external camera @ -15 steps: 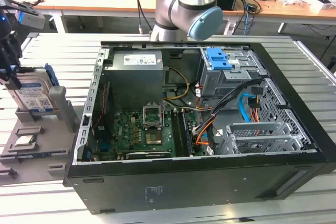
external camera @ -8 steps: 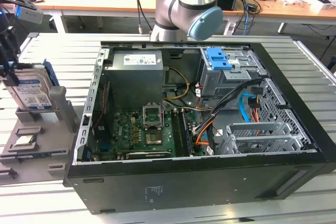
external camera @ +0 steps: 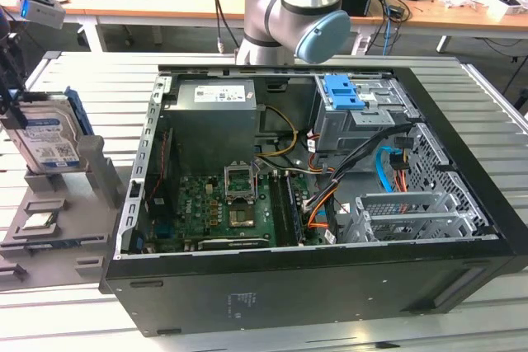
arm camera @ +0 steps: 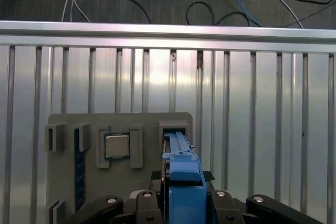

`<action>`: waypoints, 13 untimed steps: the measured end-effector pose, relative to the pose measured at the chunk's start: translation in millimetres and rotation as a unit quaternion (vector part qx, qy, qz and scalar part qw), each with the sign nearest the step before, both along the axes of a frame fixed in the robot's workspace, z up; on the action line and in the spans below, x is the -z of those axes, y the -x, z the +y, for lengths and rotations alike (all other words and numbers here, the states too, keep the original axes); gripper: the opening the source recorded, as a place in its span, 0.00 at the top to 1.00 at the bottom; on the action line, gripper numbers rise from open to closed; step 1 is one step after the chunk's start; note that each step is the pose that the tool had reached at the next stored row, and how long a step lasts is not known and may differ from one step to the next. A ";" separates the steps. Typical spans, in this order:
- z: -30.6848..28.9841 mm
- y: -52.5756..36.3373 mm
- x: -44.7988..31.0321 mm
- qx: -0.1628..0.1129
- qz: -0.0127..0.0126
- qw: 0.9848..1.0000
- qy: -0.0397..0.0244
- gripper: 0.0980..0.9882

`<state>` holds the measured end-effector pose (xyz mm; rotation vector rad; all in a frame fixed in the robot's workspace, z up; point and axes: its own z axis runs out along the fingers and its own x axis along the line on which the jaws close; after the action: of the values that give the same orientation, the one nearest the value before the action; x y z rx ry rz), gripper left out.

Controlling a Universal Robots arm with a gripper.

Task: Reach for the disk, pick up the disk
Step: 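Pick up the disk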

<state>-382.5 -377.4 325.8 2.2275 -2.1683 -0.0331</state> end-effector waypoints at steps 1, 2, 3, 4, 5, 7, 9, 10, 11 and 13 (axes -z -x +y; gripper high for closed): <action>0.0 -0.1 -1.5 0.000 0.000 1.000 0.000 0.70; 0.0 -0.2 -3.3 0.000 0.000 1.000 0.000 0.70; 0.0 -0.3 -5.0 0.000 0.000 1.000 0.000 0.70; 0.0 -0.4 -6.5 0.000 0.000 1.000 0.000 0.70; 0.0 -0.6 -8.6 0.000 0.000 1.000 0.000 0.70; 0.0 -0.8 -11.1 0.000 0.000 1.000 0.000 0.70; 0.0 -1.1 -15.8 0.000 0.000 1.000 0.000 0.70; 0.0 -1.3 -17.9 0.000 0.000 1.000 0.000 0.70; 0.0 -1.5 -21.4 0.000 0.000 1.000 0.000 0.70; 0.0 -1.9 -27.7 0.000 0.000 1.000 0.000 0.70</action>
<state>-380.7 -377.3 353.5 2.2273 -2.1681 -0.0335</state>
